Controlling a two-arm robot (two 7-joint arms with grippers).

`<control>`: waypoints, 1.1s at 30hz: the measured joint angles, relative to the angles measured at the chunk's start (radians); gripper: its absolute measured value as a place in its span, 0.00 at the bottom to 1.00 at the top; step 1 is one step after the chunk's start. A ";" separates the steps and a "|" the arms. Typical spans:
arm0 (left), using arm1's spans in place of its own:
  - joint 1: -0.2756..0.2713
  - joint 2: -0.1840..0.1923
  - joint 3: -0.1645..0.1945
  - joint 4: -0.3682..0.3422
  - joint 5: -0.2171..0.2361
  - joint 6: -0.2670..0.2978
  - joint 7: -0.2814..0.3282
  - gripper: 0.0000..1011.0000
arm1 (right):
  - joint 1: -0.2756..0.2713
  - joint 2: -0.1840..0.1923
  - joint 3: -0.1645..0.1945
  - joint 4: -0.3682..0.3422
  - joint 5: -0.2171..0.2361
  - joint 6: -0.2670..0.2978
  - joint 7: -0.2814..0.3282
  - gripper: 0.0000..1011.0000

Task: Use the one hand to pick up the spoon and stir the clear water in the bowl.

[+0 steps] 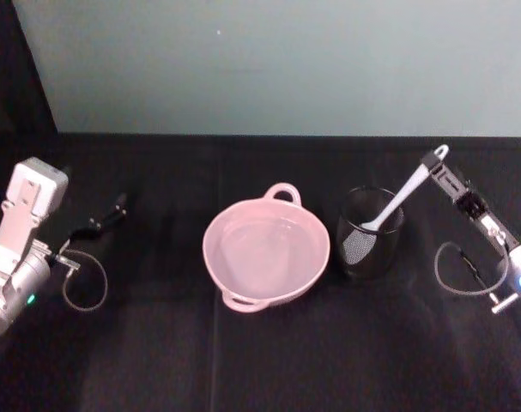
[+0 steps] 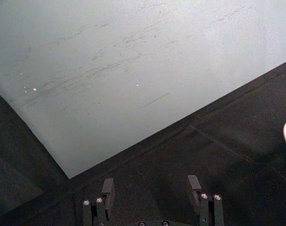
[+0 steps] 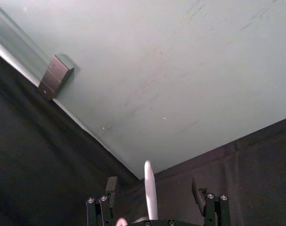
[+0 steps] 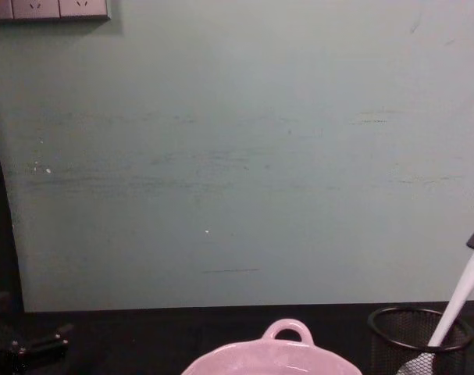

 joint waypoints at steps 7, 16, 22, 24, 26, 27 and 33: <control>0.000 0.000 0.000 0.000 0.000 0.000 0.000 1.00 | 0.086 -0.006 -0.027 0.078 0.039 0.037 0.013 0.99; 0.000 0.000 0.000 0.000 0.000 0.000 0.000 1.00 | 0.147 -0.011 -0.063 0.133 0.071 0.082 0.011 0.99; 0.000 0.000 0.000 0.000 0.000 0.000 0.000 1.00 | 0.150 -0.001 -0.080 0.126 0.075 0.071 0.005 0.99; 0.000 0.000 0.000 0.000 0.000 0.000 0.000 1.00 | 0.143 0.005 -0.082 0.115 0.075 0.064 0.002 0.97; 0.000 0.000 0.000 0.000 0.000 0.000 0.000 1.00 | 0.132 0.015 -0.085 0.098 0.073 0.052 -0.008 0.92; 0.000 0.000 0.000 0.000 0.000 0.000 0.000 1.00 | 0.128 0.017 -0.085 0.092 0.072 0.049 -0.012 0.92; 0.000 0.000 0.000 0.000 0.000 0.000 0.000 1.00 | 0.104 0.035 -0.086 0.060 0.071 0.036 -0.022 0.76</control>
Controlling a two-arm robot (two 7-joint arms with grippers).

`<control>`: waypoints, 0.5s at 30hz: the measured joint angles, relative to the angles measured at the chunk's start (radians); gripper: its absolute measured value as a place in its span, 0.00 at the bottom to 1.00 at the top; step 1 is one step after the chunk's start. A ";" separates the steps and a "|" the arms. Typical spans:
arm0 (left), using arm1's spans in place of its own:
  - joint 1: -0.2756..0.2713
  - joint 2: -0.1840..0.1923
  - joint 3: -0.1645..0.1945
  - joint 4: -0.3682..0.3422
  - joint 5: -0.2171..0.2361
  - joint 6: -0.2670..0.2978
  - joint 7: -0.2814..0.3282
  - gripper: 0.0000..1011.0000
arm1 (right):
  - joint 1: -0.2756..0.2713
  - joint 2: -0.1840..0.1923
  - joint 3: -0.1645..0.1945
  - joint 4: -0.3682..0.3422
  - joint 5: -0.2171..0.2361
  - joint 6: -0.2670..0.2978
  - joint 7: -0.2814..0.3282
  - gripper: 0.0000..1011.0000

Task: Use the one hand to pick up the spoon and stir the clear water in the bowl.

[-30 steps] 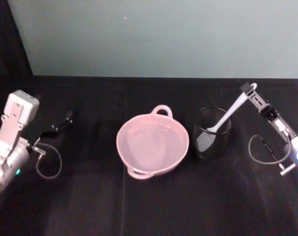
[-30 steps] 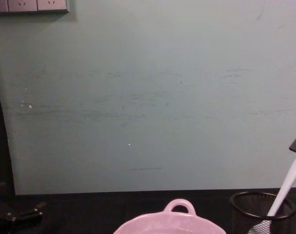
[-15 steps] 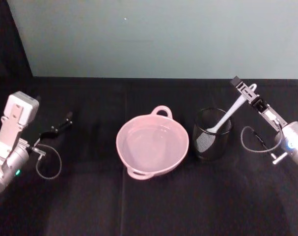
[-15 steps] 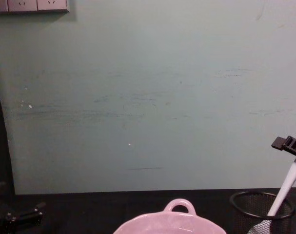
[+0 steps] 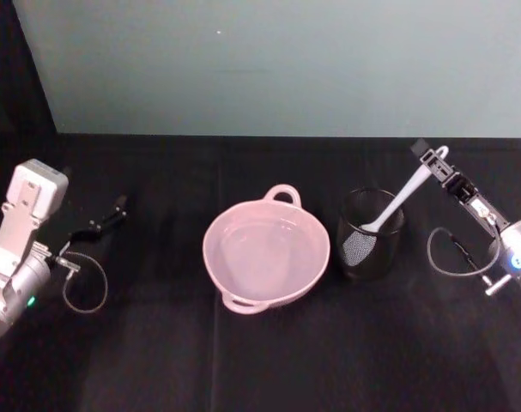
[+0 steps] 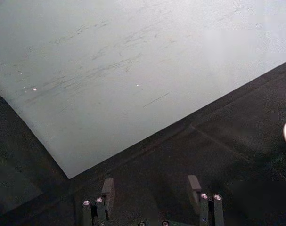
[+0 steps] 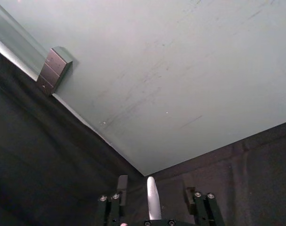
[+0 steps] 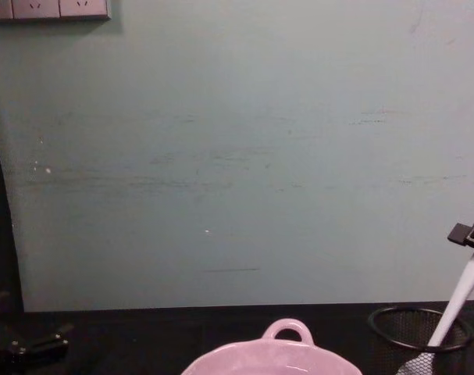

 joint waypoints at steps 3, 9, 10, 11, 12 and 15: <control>0.000 0.000 0.000 0.000 0.000 0.000 0.000 1.00 | -0.007 0.007 0.000 -0.004 0.005 -0.003 -0.003 0.65; 0.000 0.000 0.000 0.000 0.000 0.000 0.000 1.00 | -0.022 0.018 -0.001 -0.025 0.006 -0.015 -0.005 0.47; 0.000 0.000 0.000 0.000 0.000 0.000 0.000 1.00 | -0.022 0.018 -0.001 -0.025 0.006 -0.015 -0.005 0.45; 0.000 0.000 0.000 0.000 0.000 0.000 0.000 1.00 | -0.026 0.020 -0.002 -0.032 0.006 -0.017 -0.006 0.39; 0.000 0.000 0.000 0.000 0.000 0.000 0.000 1.00 | -0.029 0.022 -0.002 -0.036 0.006 -0.019 -0.007 0.37; 0.000 0.000 0.000 0.000 0.000 0.000 0.000 1.00 | -0.036 0.028 -0.005 -0.050 0.001 -0.023 -0.012 0.27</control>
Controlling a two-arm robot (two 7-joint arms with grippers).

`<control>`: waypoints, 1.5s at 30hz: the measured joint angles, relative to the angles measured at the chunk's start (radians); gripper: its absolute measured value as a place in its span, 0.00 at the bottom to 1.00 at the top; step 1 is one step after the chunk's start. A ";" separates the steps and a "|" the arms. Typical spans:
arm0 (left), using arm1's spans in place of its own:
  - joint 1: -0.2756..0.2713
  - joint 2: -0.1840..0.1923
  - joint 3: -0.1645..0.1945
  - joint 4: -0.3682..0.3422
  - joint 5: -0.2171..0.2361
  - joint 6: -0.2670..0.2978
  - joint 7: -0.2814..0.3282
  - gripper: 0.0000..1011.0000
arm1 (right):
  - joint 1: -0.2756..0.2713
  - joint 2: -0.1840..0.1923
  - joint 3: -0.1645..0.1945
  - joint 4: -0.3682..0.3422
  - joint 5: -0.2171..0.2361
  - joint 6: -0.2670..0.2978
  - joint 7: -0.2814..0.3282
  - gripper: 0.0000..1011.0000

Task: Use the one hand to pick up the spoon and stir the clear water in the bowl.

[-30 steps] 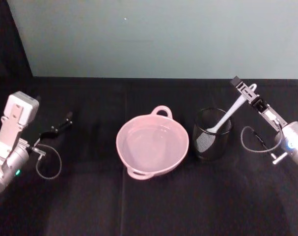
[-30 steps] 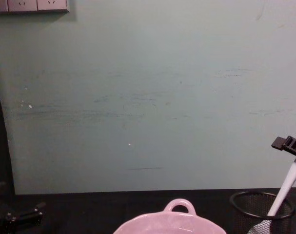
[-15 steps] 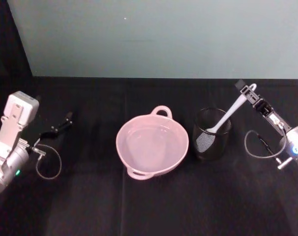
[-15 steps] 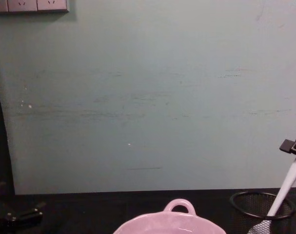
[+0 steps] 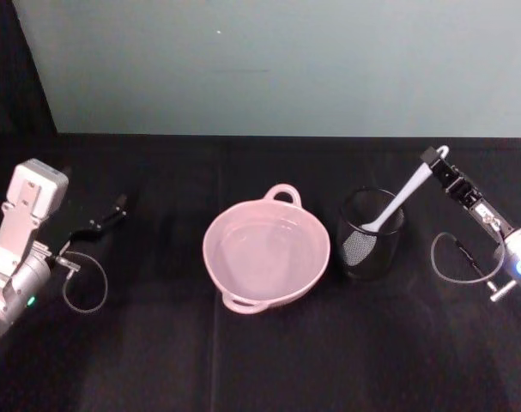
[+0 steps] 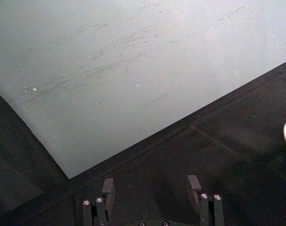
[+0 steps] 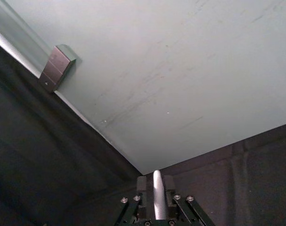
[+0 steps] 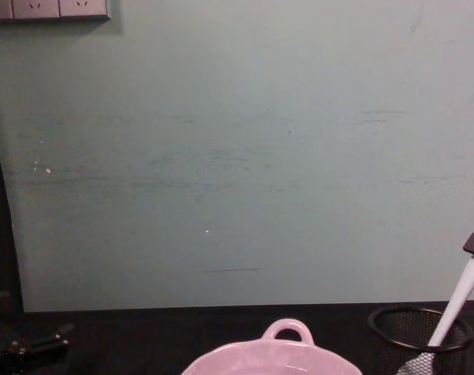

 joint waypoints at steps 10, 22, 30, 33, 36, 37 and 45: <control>0.000 0.000 0.000 0.000 0.000 0.000 0.000 1.00 | -0.020 0.023 -0.004 -0.070 -0.028 -0.014 -0.013 0.11; 0.000 0.000 0.000 0.000 0.000 0.000 0.000 1.00 | 0.009 0.114 -0.042 -0.219 -0.198 0.017 -0.066 0.11; 0.000 0.000 0.000 0.000 0.000 0.000 0.000 1.00 | 0.094 0.181 -0.075 -0.309 -0.298 0.117 -0.062 0.11; 0.000 0.000 0.000 0.000 0.000 0.000 0.000 1.00 | 0.129 0.206 -0.089 -0.332 -0.334 0.154 -0.054 0.11; 0.000 0.000 0.000 0.000 0.000 0.000 0.000 1.00 | 0.153 0.223 -0.095 -0.350 -0.359 0.181 -0.048 0.11; 0.000 0.000 0.000 0.000 0.000 0.000 0.000 1.00 | 0.153 0.223 -0.095 -0.350 -0.359 0.181 -0.048 0.11; 0.000 0.000 0.000 0.000 0.000 0.000 0.000 1.00 | 0.163 0.234 -0.095 -0.368 -0.385 0.191 -0.040 0.11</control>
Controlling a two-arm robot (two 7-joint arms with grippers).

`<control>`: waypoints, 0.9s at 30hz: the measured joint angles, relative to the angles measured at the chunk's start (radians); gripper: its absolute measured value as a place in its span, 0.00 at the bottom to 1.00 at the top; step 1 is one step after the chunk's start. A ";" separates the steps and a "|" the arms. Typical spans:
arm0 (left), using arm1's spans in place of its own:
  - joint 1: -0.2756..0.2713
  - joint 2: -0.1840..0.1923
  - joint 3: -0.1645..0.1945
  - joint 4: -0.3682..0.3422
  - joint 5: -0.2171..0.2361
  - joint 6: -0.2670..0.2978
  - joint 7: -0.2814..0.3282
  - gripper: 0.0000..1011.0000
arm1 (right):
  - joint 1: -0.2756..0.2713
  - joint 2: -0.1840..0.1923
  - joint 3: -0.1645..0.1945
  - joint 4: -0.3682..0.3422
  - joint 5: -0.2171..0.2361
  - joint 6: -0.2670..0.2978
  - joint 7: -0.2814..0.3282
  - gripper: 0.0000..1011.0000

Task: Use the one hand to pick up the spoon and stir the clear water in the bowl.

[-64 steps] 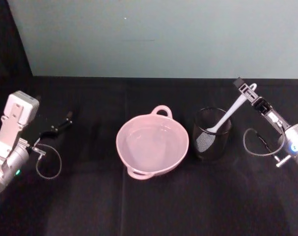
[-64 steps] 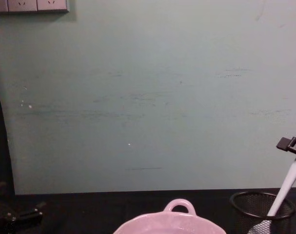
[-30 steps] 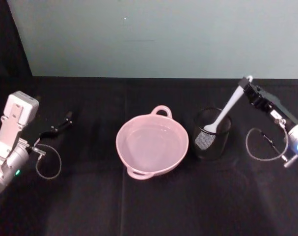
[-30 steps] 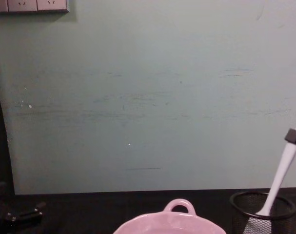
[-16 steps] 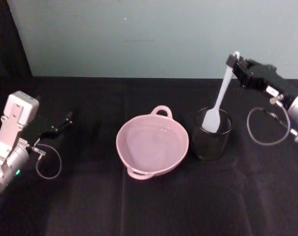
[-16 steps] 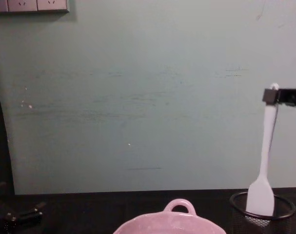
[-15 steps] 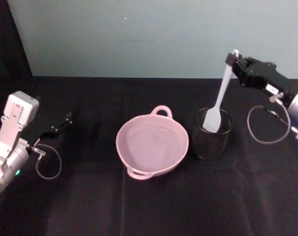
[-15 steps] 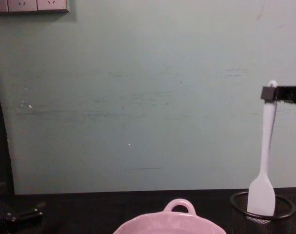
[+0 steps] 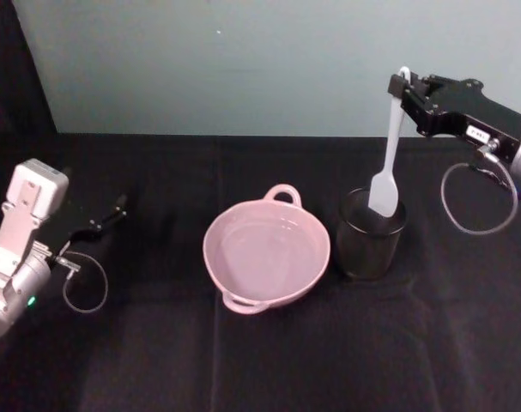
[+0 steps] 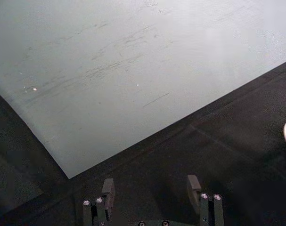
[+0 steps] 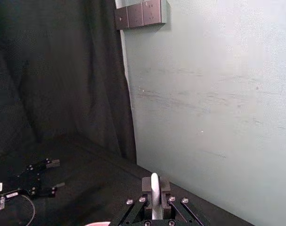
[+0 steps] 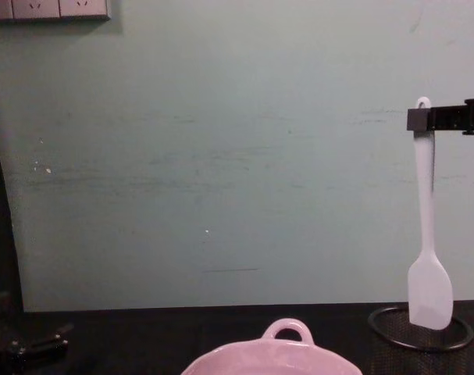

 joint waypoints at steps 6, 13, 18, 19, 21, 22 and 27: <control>0.000 0.000 0.000 0.000 0.000 0.000 0.000 1.00 | 0.000 0.000 0.000 0.002 0.002 0.000 -0.001 0.11; 0.000 0.000 0.000 0.000 0.000 0.000 0.000 1.00 | 0.000 -0.001 0.001 0.003 0.004 0.001 -0.001 0.11; 0.000 0.000 0.000 0.000 0.000 0.000 0.000 1.00 | 0.000 -0.001 0.001 0.004 0.005 0.001 -0.001 0.11; 0.000 0.000 0.000 0.000 0.000 0.000 0.000 1.00 | 0.000 -0.002 0.001 0.004 0.005 0.001 -0.001 0.11; 0.000 0.000 0.000 0.000 0.000 0.000 0.000 1.00 | 0.000 -0.002 0.001 0.004 0.006 0.001 -0.001 0.11; 0.000 0.000 0.000 0.000 0.000 0.000 0.000 1.00 | 0.000 -0.002 0.001 0.004 0.006 0.001 -0.001 0.11; 0.000 0.000 0.000 0.000 0.000 0.000 0.000 1.00 | 0.006 -0.005 -0.004 0.000 -0.007 0.008 -0.001 0.11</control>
